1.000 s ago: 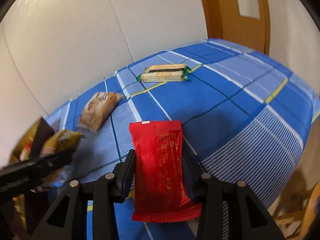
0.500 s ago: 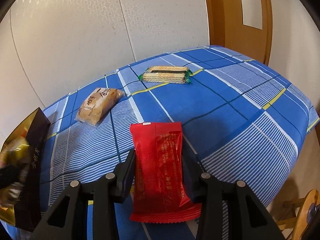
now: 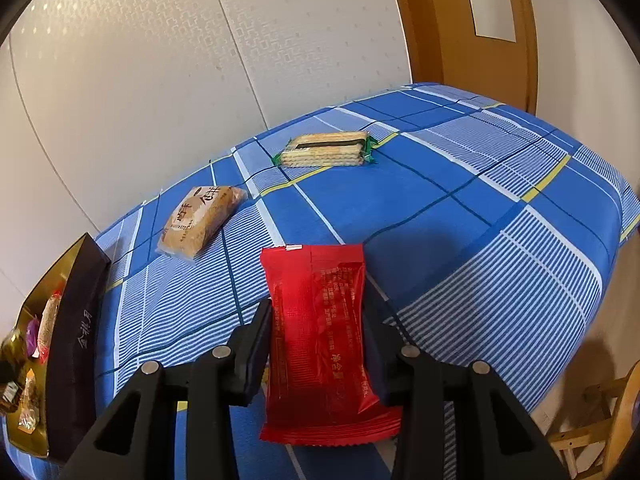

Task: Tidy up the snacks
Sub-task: 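Carry the yellow bag into the gold tray and open the left gripper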

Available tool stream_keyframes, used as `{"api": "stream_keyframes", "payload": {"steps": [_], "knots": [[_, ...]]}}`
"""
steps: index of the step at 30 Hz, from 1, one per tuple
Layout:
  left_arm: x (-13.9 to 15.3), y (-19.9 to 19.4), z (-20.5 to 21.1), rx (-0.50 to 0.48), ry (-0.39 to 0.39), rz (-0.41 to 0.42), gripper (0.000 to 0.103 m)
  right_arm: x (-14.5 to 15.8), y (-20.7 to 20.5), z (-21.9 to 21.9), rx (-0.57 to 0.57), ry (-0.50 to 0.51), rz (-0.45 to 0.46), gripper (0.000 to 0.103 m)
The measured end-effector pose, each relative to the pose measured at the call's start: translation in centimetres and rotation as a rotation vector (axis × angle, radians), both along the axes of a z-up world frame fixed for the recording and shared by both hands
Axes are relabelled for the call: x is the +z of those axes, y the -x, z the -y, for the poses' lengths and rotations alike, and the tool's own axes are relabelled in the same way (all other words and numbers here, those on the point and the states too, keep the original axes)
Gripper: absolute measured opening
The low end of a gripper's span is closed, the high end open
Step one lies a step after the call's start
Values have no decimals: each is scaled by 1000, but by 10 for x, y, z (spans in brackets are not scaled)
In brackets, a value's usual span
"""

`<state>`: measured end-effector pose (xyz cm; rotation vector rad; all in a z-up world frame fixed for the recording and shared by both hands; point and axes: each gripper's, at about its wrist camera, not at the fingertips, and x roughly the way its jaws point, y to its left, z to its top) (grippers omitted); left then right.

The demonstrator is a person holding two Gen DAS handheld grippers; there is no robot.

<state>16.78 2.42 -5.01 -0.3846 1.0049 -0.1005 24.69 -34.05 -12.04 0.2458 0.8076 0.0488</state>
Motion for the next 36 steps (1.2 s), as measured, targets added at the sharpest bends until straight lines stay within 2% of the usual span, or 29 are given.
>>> {"api": "stream_keyframes", "payload": {"steps": [10,12,14,17,19,22,25,26,30,31,32,33,34,35,36], "knots": [[-39,8,-48,106,-47,-98,39,0,1,0,7,5,4,42],[-45,4,-57,135,-59,-106,43,0,1,0,8,7,4,42],[-50,4,-65,167,-64,-110,56,0,1,0,9,4,5,42],[-47,8,-68,175,-74,-83,59,0,1,0,8,1,5,42],[-44,11,-67,161,-99,-69,57,0,1,0,8,3,5,42],[-43,13,-62,144,-163,-67,36,0,1,0,9,2,6,42],[-44,11,-60,153,-251,-66,35,0,1,0,12,6,6,42],[-45,9,-62,163,-261,-67,32,0,1,-1,14,8,7,42],[-48,5,-62,168,-276,-62,33,0,1,-1,16,11,8,42],[-47,7,-60,161,-274,-53,38,1,1,0,11,2,7,42],[-45,9,-57,156,-280,-46,53,1,1,1,5,-9,6,42],[-44,11,-53,149,-283,-41,59,1,2,3,-4,-24,6,42],[-41,14,-49,139,-276,-35,69,1,2,6,-12,-46,6,42],[-38,17,-46,134,-272,-24,76,0,3,8,-18,-64,7,41],[-35,20,-42,135,-275,-8,77,0,3,10,-22,-74,8,41]]}}
